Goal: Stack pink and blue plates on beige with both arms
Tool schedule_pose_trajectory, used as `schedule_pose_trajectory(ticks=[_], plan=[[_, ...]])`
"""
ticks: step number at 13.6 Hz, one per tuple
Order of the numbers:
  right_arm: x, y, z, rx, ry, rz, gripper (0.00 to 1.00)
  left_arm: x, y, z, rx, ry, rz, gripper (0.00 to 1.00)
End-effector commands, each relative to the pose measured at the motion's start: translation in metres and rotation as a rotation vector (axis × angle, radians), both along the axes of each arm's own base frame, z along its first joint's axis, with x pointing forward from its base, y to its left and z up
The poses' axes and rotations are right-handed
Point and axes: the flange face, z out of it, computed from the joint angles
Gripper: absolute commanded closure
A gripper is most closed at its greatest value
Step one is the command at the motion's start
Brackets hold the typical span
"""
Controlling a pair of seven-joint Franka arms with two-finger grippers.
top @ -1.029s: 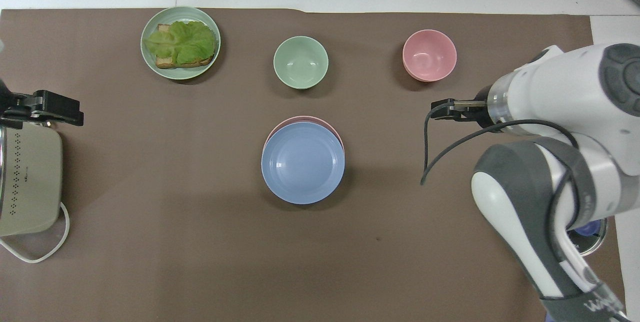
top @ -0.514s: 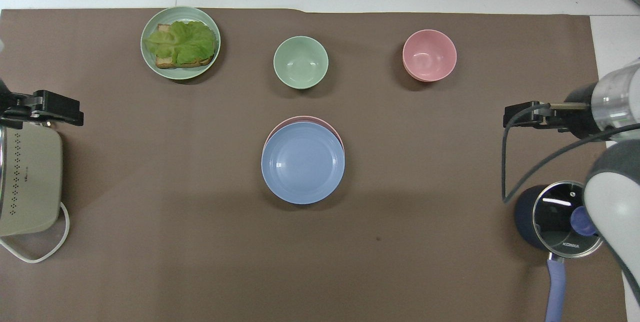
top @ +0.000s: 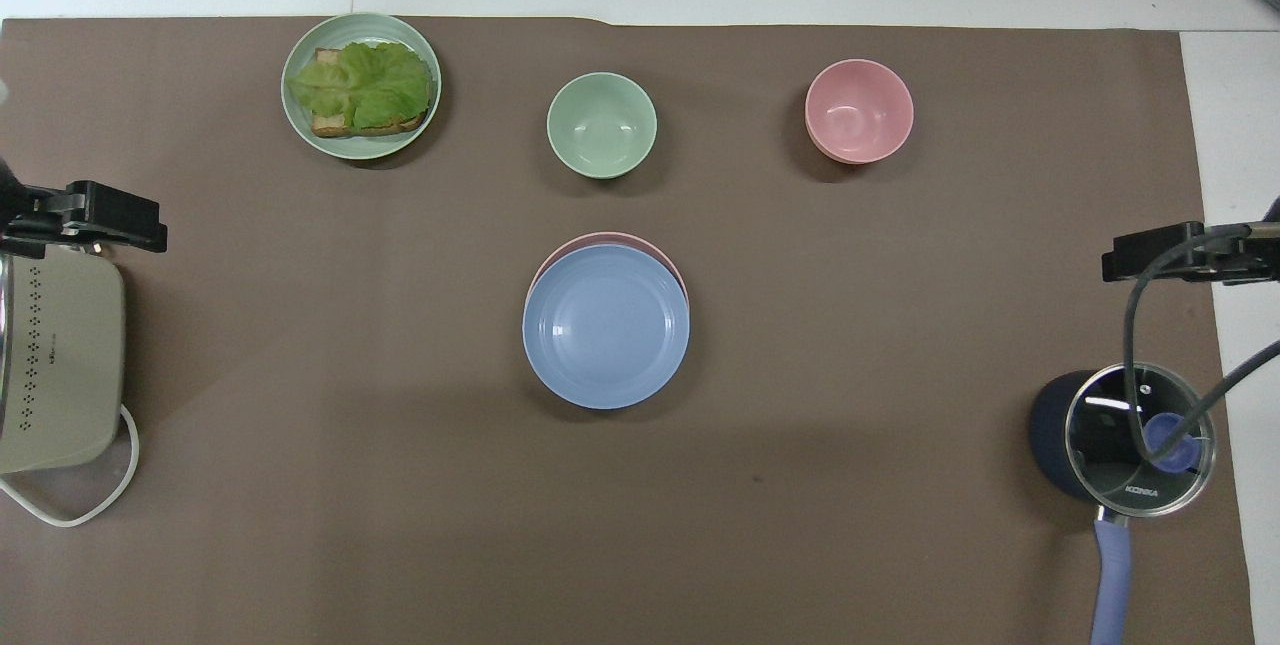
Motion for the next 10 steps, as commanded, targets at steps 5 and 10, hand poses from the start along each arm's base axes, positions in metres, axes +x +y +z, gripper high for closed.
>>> schedule_pose_trajectory(ticks=[5, 10], plan=[[-0.012, -0.015, 0.015, -0.084, 0.084, 0.080, 0.00, -0.002, 0.004, 0.000, 0.017, 0.005, -0.003, 0.00], [-0.017, -0.015, 0.019, -0.050, 0.069, 0.060, 0.00, -0.002, 0.004, 0.001, 0.016, 0.004, -0.003, 0.00]])
